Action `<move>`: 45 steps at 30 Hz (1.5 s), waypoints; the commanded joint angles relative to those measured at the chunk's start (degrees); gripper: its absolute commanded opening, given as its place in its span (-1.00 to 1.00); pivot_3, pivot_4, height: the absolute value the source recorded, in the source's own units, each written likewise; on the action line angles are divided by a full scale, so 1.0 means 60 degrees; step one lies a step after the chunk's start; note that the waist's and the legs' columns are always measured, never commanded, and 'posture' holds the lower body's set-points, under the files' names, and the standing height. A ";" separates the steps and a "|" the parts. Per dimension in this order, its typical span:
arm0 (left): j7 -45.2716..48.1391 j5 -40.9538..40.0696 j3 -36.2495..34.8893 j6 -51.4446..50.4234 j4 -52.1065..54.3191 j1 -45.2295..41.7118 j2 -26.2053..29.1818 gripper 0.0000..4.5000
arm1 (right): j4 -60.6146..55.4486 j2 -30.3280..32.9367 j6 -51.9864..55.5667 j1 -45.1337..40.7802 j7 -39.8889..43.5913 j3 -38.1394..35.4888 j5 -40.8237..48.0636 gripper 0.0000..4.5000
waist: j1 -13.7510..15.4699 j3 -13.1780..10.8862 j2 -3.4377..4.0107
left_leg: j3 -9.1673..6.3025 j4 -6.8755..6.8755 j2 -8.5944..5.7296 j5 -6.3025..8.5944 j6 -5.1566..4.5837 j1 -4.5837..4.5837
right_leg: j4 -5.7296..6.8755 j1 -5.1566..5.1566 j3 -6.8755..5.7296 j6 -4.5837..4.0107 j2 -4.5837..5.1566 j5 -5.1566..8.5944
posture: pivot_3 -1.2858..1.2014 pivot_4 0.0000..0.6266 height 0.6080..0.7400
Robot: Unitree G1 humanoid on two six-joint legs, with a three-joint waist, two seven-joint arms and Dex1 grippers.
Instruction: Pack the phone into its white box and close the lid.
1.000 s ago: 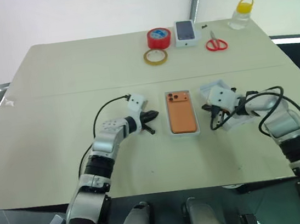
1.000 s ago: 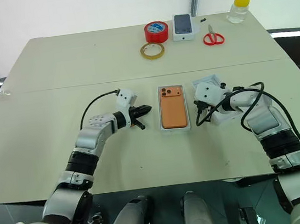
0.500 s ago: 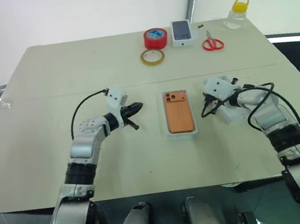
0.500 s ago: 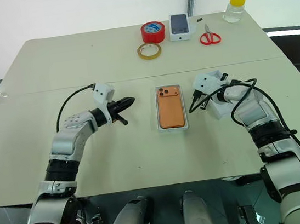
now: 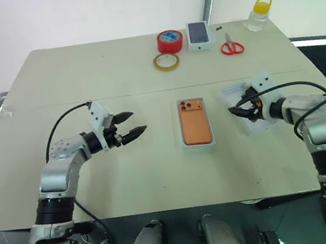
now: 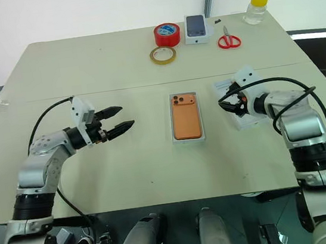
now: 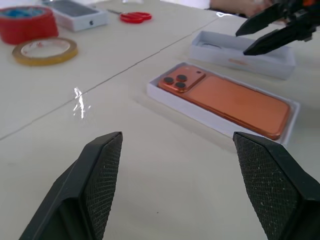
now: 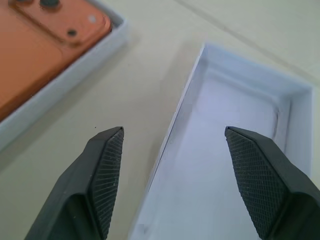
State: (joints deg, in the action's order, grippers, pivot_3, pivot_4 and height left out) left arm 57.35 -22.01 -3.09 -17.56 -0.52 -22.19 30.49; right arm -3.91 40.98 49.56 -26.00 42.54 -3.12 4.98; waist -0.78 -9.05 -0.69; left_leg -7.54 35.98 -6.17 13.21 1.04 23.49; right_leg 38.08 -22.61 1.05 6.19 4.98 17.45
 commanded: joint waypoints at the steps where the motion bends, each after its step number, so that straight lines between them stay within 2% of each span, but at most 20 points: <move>1: 0.0587 -0.0217 -0.0202 0.0827 0.0401 0.0212 0.0250 0.68 | -0.0616 -0.0037 0.0856 -0.0084 -0.0434 -0.0053 0.0139 0.49 | -0.0012 -0.0004 0.0008 | 0.0001 0.0000 0.0001 0.0000 -0.0001 0.0000 | 0.0000 0.0000 0.0001 -0.0002 0.0000 -0.0001 | 0.03 -0.52 1.00; 8: 0.0868 -0.0120 -0.0179 0.1679 0.0312 0.0246 0.0406 0.68 | -0.0343 -0.0038 0.2335 -0.0884 -0.0652 0.0397 0.0429 0.49 | -0.0007 -0.0007 0.0012 | 0.0005 0.0000 0.0001 0.0001 -0.0003 0.0001 | 0.0000 -0.0003 0.0002 -0.0004 0.0001 -0.0002 | 0.03 -0.52 1.00; 11: 0.0812 -0.0123 -0.0078 0.1697 0.0264 0.0174 0.0356 0.68 | -0.0303 0.0212 0.2980 -0.1396 -0.0443 0.1176 0.0493 0.49 | 0.0005 -0.0008 0.0013 | 0.0005 -0.0004 0.0002 0.0001 -0.0003 0.0001 | -0.0001 -0.0005 0.0001 -0.0004 0.0001 -0.0002 | 0.03 -0.52 1.00; 16: 0.0431 -0.0030 0.0128 0.1701 0.0361 0.0250 -0.0006 0.68 | 0.0771 0.0354 0.3815 -0.2736 -0.0372 0.2186 0.0426 0.49 | 0.0001 -0.0011 0.0016 | 0.0007 -0.0001 0.0001 0.0002 -0.0005 0.0001 | -0.0001 -0.0004 0.0002 -0.0004 0.0001 -0.0002 | 0.03 -0.52 1.00; 24: -0.0032 -0.0046 0.0182 0.1738 0.0975 0.0850 -0.0166 0.68 | 0.2331 0.0171 0.4801 -0.4057 -0.0519 0.2947 0.0476 0.49 | -0.0013 -0.0015 0.0020 | 0.0008 -0.0005 0.0001 0.0002 -0.0005 0.0007 | -0.0001 -0.0013 0.0002 -0.0004 0.0002 -0.0003 | 0.03 -0.52 1.00; 35: -0.0156 -0.0131 -0.0090 0.2150 0.1314 0.1107 -0.0009 0.68 | 0.3287 0.0177 0.4634 -0.4677 -0.0513 0.3806 0.0292 0.49 | 0.0000 -0.0016 0.0022 | 0.0008 -0.0003 0.0000 0.0002 -0.0005 0.0007 | -0.0001 -0.0012 0.0001 -0.0005 0.0001 -0.0003 | 0.03 -0.52 1.00; 45: -0.0463 -0.0104 0.0112 0.2145 0.1456 0.1173 -0.0303 0.68 | 0.4088 -0.0149 0.4945 -0.5228 -0.0763 0.3706 0.0286 0.49 | -0.0010 -0.0016 0.0022 | 0.0008 -0.0001 0.0000 0.0003 -0.0005 0.0007 | 0.0000 -0.0011 0.0001 -0.0004 0.0000 -0.0003 | 0.03 -0.52 1.00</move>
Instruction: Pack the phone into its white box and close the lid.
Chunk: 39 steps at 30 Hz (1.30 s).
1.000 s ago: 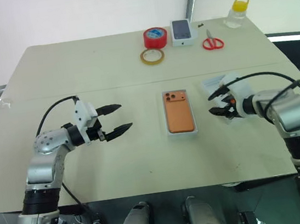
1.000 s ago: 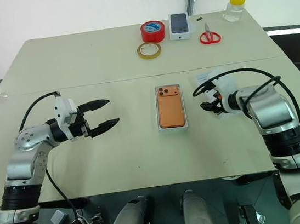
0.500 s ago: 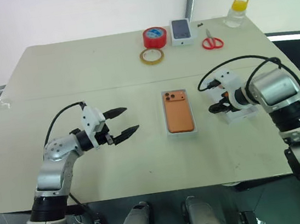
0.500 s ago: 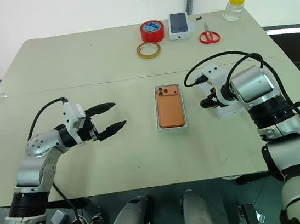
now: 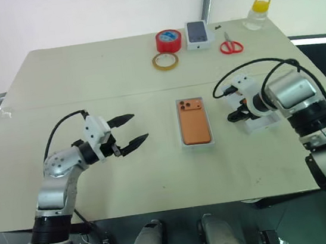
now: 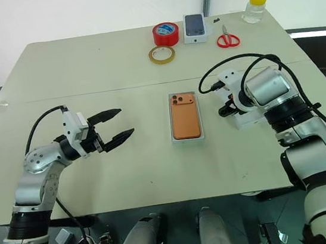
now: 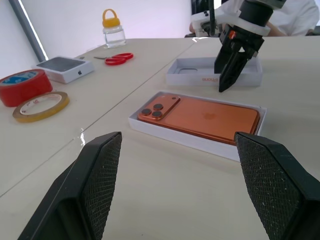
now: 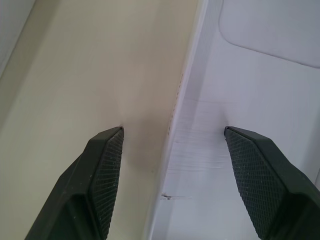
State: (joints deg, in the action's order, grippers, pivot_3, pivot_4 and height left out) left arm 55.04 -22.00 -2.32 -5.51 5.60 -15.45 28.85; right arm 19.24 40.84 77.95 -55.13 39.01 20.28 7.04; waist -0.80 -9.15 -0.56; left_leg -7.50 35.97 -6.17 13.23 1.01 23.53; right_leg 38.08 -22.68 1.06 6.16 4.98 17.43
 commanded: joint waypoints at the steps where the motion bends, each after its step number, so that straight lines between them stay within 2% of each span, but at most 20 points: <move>1: -0.0106 -0.0093 0.0000 0.0134 0.0455 0.0072 -0.0052 0.68 | 0.0284 -0.0123 0.0178 -0.0439 -0.0162 -0.0146 -0.0071 0.49 | -0.0005 0.0000 0.0000 | 0.0000 -0.0001 0.0000 0.0000 0.0000 0.0000 | 0.0001 -0.0001 0.0001 0.0000 0.0000 0.0000 | 0.03 -0.52 1.00; 6: -0.0236 -0.0060 0.0057 0.0167 0.0460 0.0127 -0.0114 0.68 | 0.0383 -0.0212 0.0309 -0.0592 -0.0149 -0.0059 -0.0009 0.49 | 0.0001 -0.0001 0.0001 | 0.0000 -0.0002 0.0000 0.0000 0.0000 0.0000 | 0.0001 -0.0002 0.0001 0.0000 -0.0001 0.0000 | 0.03 -0.52 1.00; 7: -0.0252 -0.0056 0.0059 0.0173 0.0465 0.0133 -0.0123 0.69 | 0.0355 -0.0223 0.0330 -0.0592 -0.0126 -0.0029 0.0011 0.38 | 0.0000 -0.0001 0.0002 | 0.0000 -0.0003 0.0000 0.0000 0.0000 0.0000 | 0.0001 -0.0003 0.0001 0.0000 -0.0001 0.0000 | 0.03 -0.52 1.00; 9: -0.0303 -0.0074 0.0068 0.0146 0.0482 0.0141 -0.0155 0.69 | 0.0289 -0.0183 0.0254 -0.0551 -0.0117 0.0092 -0.0039 0.10 | -0.0006 -0.0001 0.0002 | 0.0001 -0.0004 0.0000 0.0000 0.0000 0.0000 | 0.0001 -0.0004 0.0001 0.0000 -0.0001 0.0000 | 0.03 -0.52 1.00; 13: -0.0387 -0.0069 0.0098 0.0142 0.0483 0.0151 -0.0177 0.69 | 0.0174 -0.0155 0.0225 -0.0418 -0.0158 0.0194 -0.0088 -0.81 | -0.0013 -0.0001 0.0001 | 0.0000 -0.0004 0.0002 0.0000 0.0000 0.0000 | 0.0000 -0.0003 0.0001 0.0000 -0.0002 0.0000 | 0.03 -0.52 1.00; 14: -0.0394 -0.0071 0.0107 0.0140 0.0490 0.0160 -0.0175 0.69 | 0.0154 -0.0151 0.0243 -0.0415 -0.0172 0.0205 -0.0093 -0.97 | -0.0013 -0.0001 0.0001 | 0.0000 -0.0002 0.0001 0.0000 0.0000 0.0000 | 0.0000 -0.0001 0.0001 0.0000 -0.0002 0.0000 | 0.03 -0.52 1.00; 21: -0.0427 -0.0093 0.0137 0.0098 0.0467 0.0183 -0.0163 0.69 | 0.0160 -0.0270 0.0476 -0.0596 -0.0465 -0.0107 -0.0056 -0.97 | -0.0009 -0.0001 0.0002 | 0.0000 0.0001 0.0001 0.0000 0.0000 -0.0001 | 0.0001 0.0000 0.0001 0.0000 -0.0002 0.0000 | 0.03 -0.52 1.00; 27: -0.0404 -0.0141 0.0085 0.0051 0.0355 0.0079 -0.0128 0.69 | 0.0545 -0.0656 0.0460 -0.0957 -0.1043 -0.0947 -0.0040 -0.97 | -0.0025 -0.0008 0.0013 | 0.0002 -0.0004 0.0001 0.0000 0.0000 0.0000 | 0.0003 -0.0007 0.0004 -0.0001 -0.0002 -0.0001 | 0.03 -0.52 1.00; 31: -0.0591 -0.0226 -0.0101 -0.0125 0.0220 -0.0159 -0.0129 0.69 | 0.0814 -0.1635 -0.0958 -0.1314 -0.1742 -0.3252 0.0581 -0.97 | -0.0023 -0.0012 0.0015 | 0.0004 -0.0013 0.0002 -0.0001 0.0002 0.0002 | 0.0006 -0.0014 0.0006 -0.0001 -0.0005 -0.0001 | 0.03 -0.52 1.00; 34: -0.0679 -0.0307 -0.0186 -0.0252 0.0212 -0.0251 -0.0108 0.69 | 0.0446 -0.2583 -0.1015 -0.1285 -0.1773 -0.5016 0.1633 -0.97 | -0.0039 -0.0013 0.0017 | 0.0004 -0.0014 0.0003 -0.0002 0.0004 0.0002 | 0.0010 -0.0015 0.0007 -0.0001 -0.0009 -0.0002 | 0.03 -0.52 1.00; 37: -0.0732 -0.0326 -0.0226 -0.0329 0.0162 -0.0355 -0.0031 0.69 | -0.0250 -0.3157 -0.1505 -0.1013 -0.1846 -0.5748 0.2177 -0.97 | -0.0029 -0.0014 0.0018 | 0.0004 -0.0015 0.0006 -0.0003 0.0004 0.0003 | 0.0010 -0.0016 0.0008 0.0000 -0.0012 -0.0002 | 0.03 -0.52 1.00; 39: -0.0815 -0.0361 -0.0280 -0.0410 0.0109 -0.0476 -0.0004 0.69 | -0.0141 -0.3851 -0.1250 -0.1246 -0.2247 -0.7097 0.3026 -0.97 | -0.0010 -0.0015 0.0020 | 0.0004 -0.0015 0.0005 -0.0003 0.0004 0.0004 | 0.0009 -0.0017 0.0009 0.0000 -0.0010 -0.0002 | 0.03 -0.52 1.00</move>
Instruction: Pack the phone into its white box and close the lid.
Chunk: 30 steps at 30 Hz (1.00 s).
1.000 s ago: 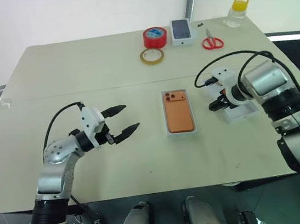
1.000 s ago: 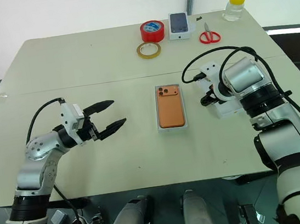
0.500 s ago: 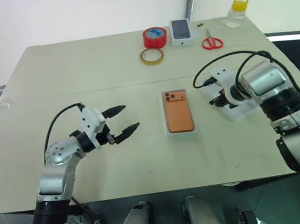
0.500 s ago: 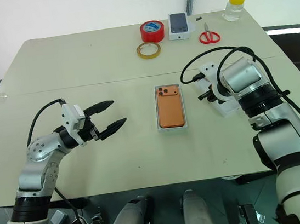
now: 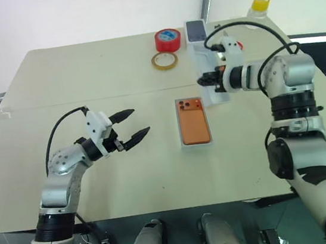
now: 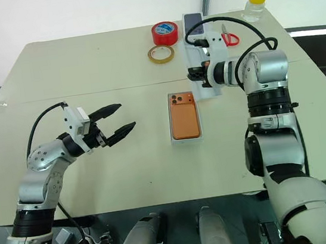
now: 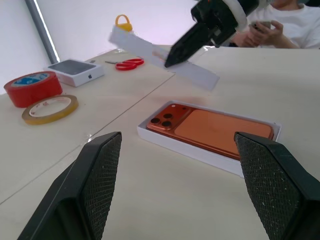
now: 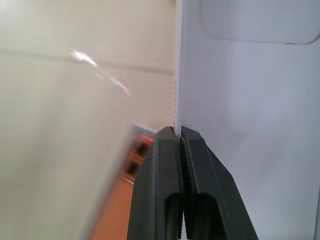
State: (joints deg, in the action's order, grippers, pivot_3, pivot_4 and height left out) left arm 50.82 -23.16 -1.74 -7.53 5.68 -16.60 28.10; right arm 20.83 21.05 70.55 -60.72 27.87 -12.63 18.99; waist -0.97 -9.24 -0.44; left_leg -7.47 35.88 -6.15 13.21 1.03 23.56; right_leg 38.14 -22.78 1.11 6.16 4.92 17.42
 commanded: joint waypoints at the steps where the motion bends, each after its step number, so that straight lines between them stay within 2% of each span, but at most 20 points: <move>1: -0.0178 -0.0182 -0.0407 -0.0125 0.0071 -0.0338 0.0114 0.69 | -0.0370 -0.0836 0.0142 -0.0381 -0.0522 -0.2159 0.1433 -0.97 | 0.0023 0.0000 0.0000 | -0.0001 0.0002 0.0000 0.0000 0.0000 0.0000 | 0.0000 0.0002 -0.0001 0.0000 0.0000 0.0000 | 0.03 -0.52 1.00; 6: -0.0313 -0.0243 -0.0601 -0.0307 0.0081 -0.0458 0.0158 0.69 | -0.1147 -0.2091 0.0829 0.0048 -0.1328 -0.3598 0.2775 -0.97 | -0.0002 -0.0002 0.0004 | -0.0001 0.0003 0.0000 0.0000 0.0000 0.0000 | 0.0004 -0.0001 0.0001 -0.0005 0.0000 -0.0003 | 0.03 -0.52 1.00; 10: -0.0610 -0.0404 -0.0769 -0.0675 0.0326 -0.0520 0.0176 0.69 | -0.2270 -0.3600 0.3266 0.0528 -0.1916 -0.5126 0.4683 -0.97 | -0.0047 -0.0002 0.0004 | -0.0002 -0.0016 0.0004 -0.0002 0.0001 0.0000 | 0.0003 -0.0014 0.0005 -0.0005 0.0000 -0.0003 | 0.03 -0.52 1.00; 12: -0.0714 -0.0596 -0.0889 -0.0882 0.0322 -0.0562 0.0169 0.69 | -0.2661 -0.4166 0.3659 0.0662 -0.2545 -0.5499 0.5325 -0.97 | -0.0074 -0.0005 0.0009 | 0.0003 -0.0022 0.0005 -0.0005 0.0006 0.0001 | 0.0014 -0.0023 0.0015 -0.0005 -0.0002 -0.0003 | 0.03 -0.52 1.00; 15: -0.0936 -0.0730 -0.0983 -0.1115 0.0274 -0.0701 0.0069 0.69 | -0.3065 -0.4724 0.3659 0.1320 -0.3756 -0.5301 0.6416 -0.97 | -0.0053 -0.0004 0.0011 | 0.0005 -0.0022 0.0006 -0.0016 0.0019 0.0001 | 0.0038 -0.0038 0.0022 -0.0009 -0.0004 -0.0005 | 0.03 -0.52 1.00; 19: -0.1099 -0.0874 -0.0879 -0.1354 0.0444 -0.0723 -0.0088 0.69 | -0.3528 -0.4870 0.3659 0.2646 -0.4862 -0.4314 0.7422 -0.97 | -0.0020 -0.0002 0.0009 | 0.0005 -0.0020 0.0002 -0.0015 0.0017 0.0000 | 0.0025 -0.0037 0.0021 -0.0011 -0.0001 -0.0006 | 0.03 -0.52 1.00; 21: -0.1103 -0.0878 -0.0818 -0.1451 0.0533 -0.0651 -0.0117 0.69 | -0.3755 -0.4580 0.3659 0.3147 -0.5045 -0.3547 0.7639 -0.97 | -0.0040 -0.0002 0.0009 | 0.0019 -0.0017 -0.0001 -0.0014 0.0014 0.0009 | 0.0025 -0.0041 0.0030 -0.0011 0.0002 -0.0006 | 0.03 -0.52 1.00; 25: -0.1083 -0.1094 -0.0796 -0.1809 0.0594 -0.0479 -0.0236 0.69 | -0.3570 -0.4703 0.3538 0.3219 -0.5482 -0.3634 0.7350 -0.97 | -0.0206 -0.0001 0.0012 | 0.0033 -0.0022 0.0013 -0.0018 0.0019 0.0008 | 0.0049 -0.0057 0.0044 -0.0011 -0.0009 -0.0006 | 0.03 -0.52 1.00; 28: -0.1075 -0.1133 -0.0543 -0.2067 0.0611 -0.0292 -0.0420 0.29 | -0.2955 -0.4506 0.3500 0.2873 -0.5547 -0.3881 0.7461 -1.00 | -0.0282 0.0002 0.0016 | 0.0032 -0.0021 0.0025 -0.0021 0.0023 0.0000 | 0.0053 -0.0053 0.0046 -0.0020 -0.0028 -0.0012 | 0.03 -0.52 1.00; 30: -0.1222 -0.0923 -0.0185 -0.1929 0.0481 -0.0270 -0.0816 -0.12 | -0.2701 -0.4283 0.3498 0.2753 -0.5422 -0.3794 0.7398 -1.00 | -0.0261 0.0001 0.0017 | 0.0036 -0.0024 0.0027 -0.0021 0.0023 -0.0002 | 0.0052 -0.0053 0.0049 -0.0021 -0.0031 -0.0012 | 0.03 -0.52 1.00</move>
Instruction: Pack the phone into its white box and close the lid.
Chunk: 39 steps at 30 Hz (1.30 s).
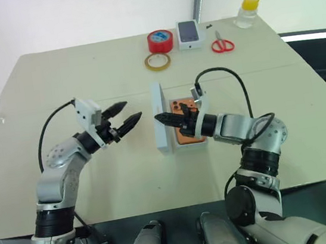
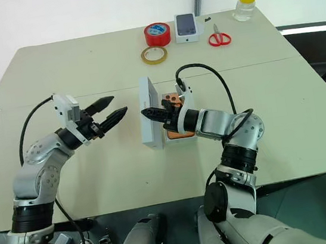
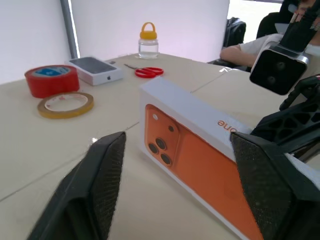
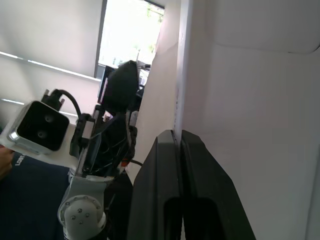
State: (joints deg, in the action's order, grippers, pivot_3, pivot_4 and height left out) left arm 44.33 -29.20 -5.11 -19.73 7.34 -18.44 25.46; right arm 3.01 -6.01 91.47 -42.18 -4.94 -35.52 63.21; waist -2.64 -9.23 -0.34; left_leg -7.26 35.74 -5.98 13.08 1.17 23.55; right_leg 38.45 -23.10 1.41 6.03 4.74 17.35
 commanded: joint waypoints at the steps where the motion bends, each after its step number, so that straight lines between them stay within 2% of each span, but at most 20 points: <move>1: -0.0268 0.0242 0.0505 0.0201 -0.0015 -0.0019 -0.0588 -0.34 | 0.0365 0.0339 -0.0014 -0.0345 0.0118 0.0133 -0.0058 -1.00 | 0.0049 0.0000 -0.0001 | 0.0000 0.0000 0.0000 0.0000 0.0000 0.0001 | -0.0002 0.0000 -0.0001 0.0000 0.0000 0.0000 | 0.03 -0.52 1.00; 3: -0.0538 0.0611 0.0679 0.0461 -0.0415 -0.0169 -0.0914 -0.82 | 0.0552 0.0564 -0.0010 -0.0375 0.0230 0.0365 -0.0202 -1.00 | 0.0048 0.0001 -0.0002 | -0.0001 0.0002 -0.0003 0.0000 -0.0001 0.0002 | -0.0009 0.0006 -0.0002 0.0000 0.0002 0.0000 | 0.03 -0.52 1.00; 4: -0.0721 0.0882 0.0815 0.0602 -0.0676 -0.0296 -0.1064 -0.98 | 0.0632 0.0669 -0.0057 -0.0401 0.0300 0.0484 -0.0269 -1.00 | 0.0053 0.0001 -0.0002 | -0.0001 0.0003 -0.0003 0.0000 -0.0001 0.0002 | -0.0010 0.0007 -0.0002 0.0000 0.0002 0.0000 | 0.03 -0.52 1.00; 8: -0.1092 0.1398 0.1181 0.0883 -0.1268 -0.0632 -0.1620 -0.98 | 0.0582 0.1396 -0.0886 -0.0353 0.1075 0.1417 -0.0842 -1.00 | 0.0044 0.0002 -0.0004 | 0.0000 0.0005 -0.0003 0.0000 -0.0001 0.0002 | -0.0008 0.0008 -0.0003 0.0000 0.0001 0.0000 | 0.03 -0.52 1.00; 16: -0.1266 0.1999 0.1602 0.1333 -0.2389 -0.1185 -0.2461 -0.98 | 0.1347 0.2177 -0.1863 -0.0433 0.2000 0.1954 -0.1370 -1.00 | 0.0050 0.0003 -0.0006 | -0.0001 0.0016 -0.0002 0.0001 -0.0002 0.0001 | -0.0007 0.0017 -0.0007 0.0002 -0.0001 -0.0001 | 0.03 -0.52 1.00; 19: -0.1197 0.2091 0.1621 0.1425 -0.2620 -0.1291 -0.2589 -1.00 | 0.1519 0.2324 -0.2265 -0.0364 0.2187 0.1974 -0.1542 -0.58 | 0.0069 0.0003 -0.0007 | -0.0002 0.0025 -0.0004 0.0002 -0.0004 0.0001 | -0.0007 0.0023 -0.0009 0.0002 -0.0001 -0.0001 | 0.03 -0.52 1.00; 25: -0.1085 0.2245 0.1808 0.1550 -0.2853 -0.1480 -0.2860 -1.00 | 0.1036 0.3062 -0.2551 -0.0226 0.2767 0.2237 -0.1739 0.79 | 0.0087 0.0001 -0.0008 | -0.0001 0.0026 -0.0006 0.0007 -0.0012 0.0003 | -0.0017 0.0025 -0.0008 0.0003 0.0003 0.0000 | 0.03 -0.52 1.00; 30: -0.1002 0.2349 0.2084 0.1534 -0.3020 -0.1638 -0.3194 -1.00 | 0.0683 0.4839 -0.3690 0.0152 0.3853 0.2526 -0.2519 0.79 | 0.0171 0.0000 -0.0011 | -0.0001 0.0032 -0.0010 0.0010 -0.0017 0.0010 | -0.0023 0.0026 -0.0013 0.0005 0.0003 0.0000 | 0.03 -0.52 1.00; 32: -0.0976 0.2396 0.2180 0.1566 -0.3170 -0.1678 -0.3334 -1.00 | 0.0383 0.5622 -0.4239 0.0579 0.4380 0.3001 -0.3049 0.79 | 0.0257 0.0000 -0.0012 | 0.0000 0.0033 -0.0010 0.0013 -0.0022 0.0010 | -0.0032 0.0032 -0.0015 0.0006 0.0002 0.0000 | 0.03 -0.52 1.00; 35: -0.0907 0.2513 0.2283 0.1733 -0.3445 -0.1748 -0.3425 -1.00 | -0.0042 0.5983 -0.4892 0.1112 0.4740 0.3065 -0.3327 0.79 | 0.0234 -0.0003 -0.0015 | 0.0002 0.0031 -0.0004 0.0017 -0.0027 0.0009 | -0.0043 0.0036 -0.0016 0.0007 -0.0002 0.0001 | 0.03 -0.52 1.00; 38: -0.0816 0.2438 0.2202 0.1710 -0.3595 -0.1852 -0.3480 -1.00 | -0.0295 0.5996 -0.5676 0.1464 0.4725 0.3344 -0.3947 0.41 | 0.0233 -0.0003 -0.0015 | 0.0007 0.0033 0.0005 0.0016 -0.0027 0.0007 | -0.0033 0.0033 -0.0012 0.0006 -0.0008 0.0001 | 0.03 -0.52 1.00; 39: -0.0776 0.2422 0.2179 0.1710 -0.3582 -0.1875 -0.3471 -1.00 | -0.0456 0.6066 -0.6138 0.1585 0.4792 0.3713 -0.4374 0.19 | 0.0243 -0.0003 -0.0015 | 0.0007 0.0037 0.0006 0.0016 -0.0027 0.0007 | -0.0031 0.0033 -0.0012 0.0006 -0.0009 0.0000 | 0.03 -0.52 1.00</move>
State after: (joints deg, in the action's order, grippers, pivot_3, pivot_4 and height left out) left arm 38.98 -14.24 8.32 -10.51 -15.30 -28.04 4.47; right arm 3.88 29.92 58.70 -32.33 22.95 -14.76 39.18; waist -1.18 -9.25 -0.43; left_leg -7.22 35.98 -5.95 13.18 1.01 23.59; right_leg 38.27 -22.90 1.33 6.07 4.69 17.35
